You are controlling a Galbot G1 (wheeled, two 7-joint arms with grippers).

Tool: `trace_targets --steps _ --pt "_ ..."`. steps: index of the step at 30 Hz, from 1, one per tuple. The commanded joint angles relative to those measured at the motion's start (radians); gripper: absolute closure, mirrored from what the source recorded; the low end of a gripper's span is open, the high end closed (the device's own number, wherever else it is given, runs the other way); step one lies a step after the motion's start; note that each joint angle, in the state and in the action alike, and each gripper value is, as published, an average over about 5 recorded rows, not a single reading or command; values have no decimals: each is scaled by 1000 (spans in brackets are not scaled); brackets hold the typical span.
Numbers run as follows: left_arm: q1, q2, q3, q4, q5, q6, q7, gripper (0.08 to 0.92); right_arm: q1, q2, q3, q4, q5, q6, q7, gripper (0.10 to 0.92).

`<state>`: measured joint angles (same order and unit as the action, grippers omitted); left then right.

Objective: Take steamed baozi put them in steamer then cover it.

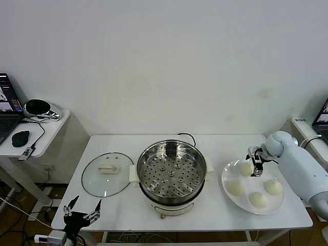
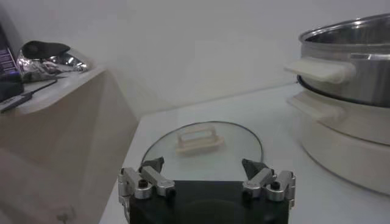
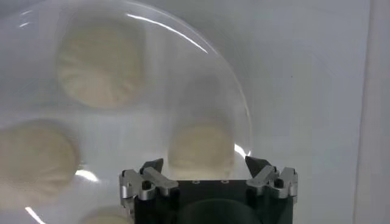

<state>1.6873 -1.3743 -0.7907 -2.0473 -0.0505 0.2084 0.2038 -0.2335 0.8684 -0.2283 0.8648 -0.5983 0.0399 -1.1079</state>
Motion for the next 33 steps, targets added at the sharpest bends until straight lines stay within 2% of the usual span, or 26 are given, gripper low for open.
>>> trace_targets --steps 1,7,14,17,26,33 --pt "1 -1 1 1 0 -1 0 177 3 6 2 -10 -4 0 16 203" --pt "-1 -1 4 6 1 -1 0 177 -7 1 4 -3 2 -5 18 224" --pt "2 -3 10 9 3 -1 -1 177 -16 0 4 -3 17 -15 35 402" --pt "2 -3 12 10 5 -2 -1 177 -17 -3 4 -1 22 -18 37 440" --pt "-8 -6 20 18 5 -5 -3 177 2 -58 -18 76 93 -50 25 448" --pt "-26 -8 28 30 3 -8 -4 177 169 -238 -184 306 326 -116 -31 448"
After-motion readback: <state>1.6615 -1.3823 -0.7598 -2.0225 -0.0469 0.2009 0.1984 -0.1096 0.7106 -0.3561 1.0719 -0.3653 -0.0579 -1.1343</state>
